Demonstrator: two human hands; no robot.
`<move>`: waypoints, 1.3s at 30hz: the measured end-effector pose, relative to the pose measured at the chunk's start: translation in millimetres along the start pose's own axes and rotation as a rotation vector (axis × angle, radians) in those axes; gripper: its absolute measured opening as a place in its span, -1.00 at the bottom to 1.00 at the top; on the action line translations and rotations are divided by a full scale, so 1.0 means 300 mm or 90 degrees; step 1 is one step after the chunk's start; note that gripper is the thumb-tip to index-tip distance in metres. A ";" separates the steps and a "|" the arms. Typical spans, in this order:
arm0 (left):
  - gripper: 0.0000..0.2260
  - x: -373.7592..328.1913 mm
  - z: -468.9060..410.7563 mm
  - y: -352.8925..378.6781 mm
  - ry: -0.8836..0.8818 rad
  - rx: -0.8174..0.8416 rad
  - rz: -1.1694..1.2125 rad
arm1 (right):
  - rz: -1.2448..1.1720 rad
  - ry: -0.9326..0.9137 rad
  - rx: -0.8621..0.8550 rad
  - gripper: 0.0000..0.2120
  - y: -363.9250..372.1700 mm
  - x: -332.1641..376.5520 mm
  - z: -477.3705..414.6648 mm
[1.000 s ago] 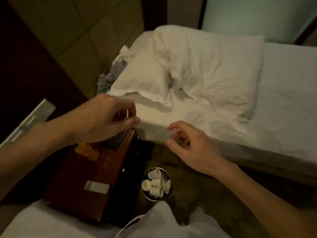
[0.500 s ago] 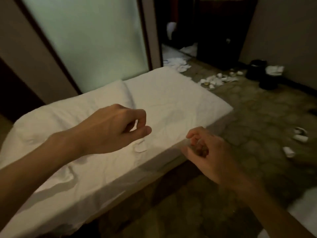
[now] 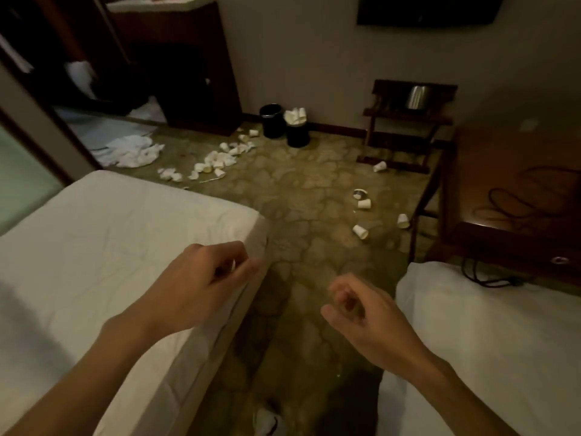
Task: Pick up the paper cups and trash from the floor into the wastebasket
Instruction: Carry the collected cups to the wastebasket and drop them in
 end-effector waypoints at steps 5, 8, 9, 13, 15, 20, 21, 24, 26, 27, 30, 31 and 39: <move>-0.66 0.170 -0.322 0.076 -0.005 0.042 0.112 | 0.009 0.056 -0.050 -0.80 -0.016 -0.106 -0.236; -0.62 0.289 -0.515 0.107 -0.018 0.049 0.216 | -0.024 0.104 -0.073 -0.90 -0.006 -0.160 -0.427; -0.61 0.334 -0.598 0.118 -0.014 0.064 0.242 | -0.054 0.139 -0.089 -0.93 -0.006 -0.184 -0.502; -0.60 0.429 -0.849 0.151 -0.006 0.112 0.284 | -0.132 0.204 -0.145 -0.96 -0.018 -0.223 -0.701; -0.60 0.454 -0.997 0.175 0.002 0.158 0.289 | -0.142 0.235 -0.189 -0.95 -0.044 -0.252 -0.780; -0.59 0.450 -1.340 0.294 0.005 0.278 0.254 | -0.152 0.328 -0.269 -0.89 -0.131 -0.377 -0.919; -0.63 0.442 -1.404 0.330 0.004 0.301 0.244 | -0.154 0.342 -0.281 -0.89 -0.153 -0.417 -0.942; -0.66 0.409 -1.593 0.448 0.035 0.348 0.177 | -0.157 0.376 -0.308 -0.91 -0.212 -0.563 -1.019; -0.69 0.389 -1.719 0.527 0.038 0.392 0.146 | -0.166 0.396 -0.322 -0.93 -0.252 -0.674 -1.091; -0.71 0.383 -1.782 0.565 0.038 0.409 0.127 | -0.177 0.406 -0.321 -0.92 -0.270 -0.732 -1.133; -0.71 0.366 -1.955 0.653 0.010 0.414 0.096 | -0.205 0.428 -0.298 -0.93 -0.345 -0.875 -1.269; -0.69 0.364 -2.009 0.676 -0.005 0.412 0.087 | -0.214 0.434 -0.296 -0.92 -0.375 -0.909 -1.315; -0.66 0.389 -2.438 0.864 -0.078 0.445 0.070 | -0.207 0.485 -0.254 -0.88 -0.632 -1.152 -1.665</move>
Point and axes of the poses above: each hand's wrist, its own z-axis away from the middle knuckle, its own y-axis out of the palm, x = y × z, the point moved 5 cm from there along -z, towards the middle knuckle, and after that the axes turned 5 degrees about -y, right-handed, at the moved point
